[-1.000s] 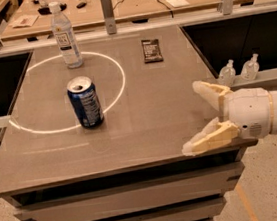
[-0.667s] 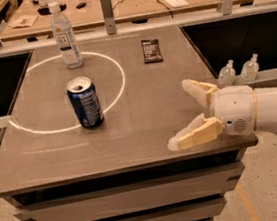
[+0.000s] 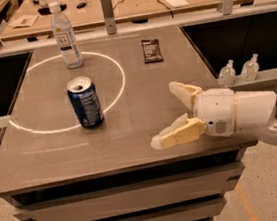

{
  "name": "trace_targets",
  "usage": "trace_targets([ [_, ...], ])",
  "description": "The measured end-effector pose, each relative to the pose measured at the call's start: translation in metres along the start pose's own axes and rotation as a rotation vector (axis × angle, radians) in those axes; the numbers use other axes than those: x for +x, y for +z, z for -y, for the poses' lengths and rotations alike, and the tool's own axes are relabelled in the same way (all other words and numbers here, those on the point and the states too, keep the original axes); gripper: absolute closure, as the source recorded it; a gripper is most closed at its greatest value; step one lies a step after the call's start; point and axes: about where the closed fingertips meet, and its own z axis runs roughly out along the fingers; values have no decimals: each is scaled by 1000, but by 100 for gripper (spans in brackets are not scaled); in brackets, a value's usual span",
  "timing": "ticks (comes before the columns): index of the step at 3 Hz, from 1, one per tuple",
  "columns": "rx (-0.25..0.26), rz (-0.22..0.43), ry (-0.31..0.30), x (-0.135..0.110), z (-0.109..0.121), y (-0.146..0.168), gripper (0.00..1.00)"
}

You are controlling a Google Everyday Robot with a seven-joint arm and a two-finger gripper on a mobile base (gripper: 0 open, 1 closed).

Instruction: Move pepsi can near rxbar chocolate

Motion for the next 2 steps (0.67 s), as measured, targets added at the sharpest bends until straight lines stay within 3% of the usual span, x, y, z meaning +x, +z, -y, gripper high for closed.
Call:
trace_targets([
  [2,-5,20,63,0,-19,54,0],
])
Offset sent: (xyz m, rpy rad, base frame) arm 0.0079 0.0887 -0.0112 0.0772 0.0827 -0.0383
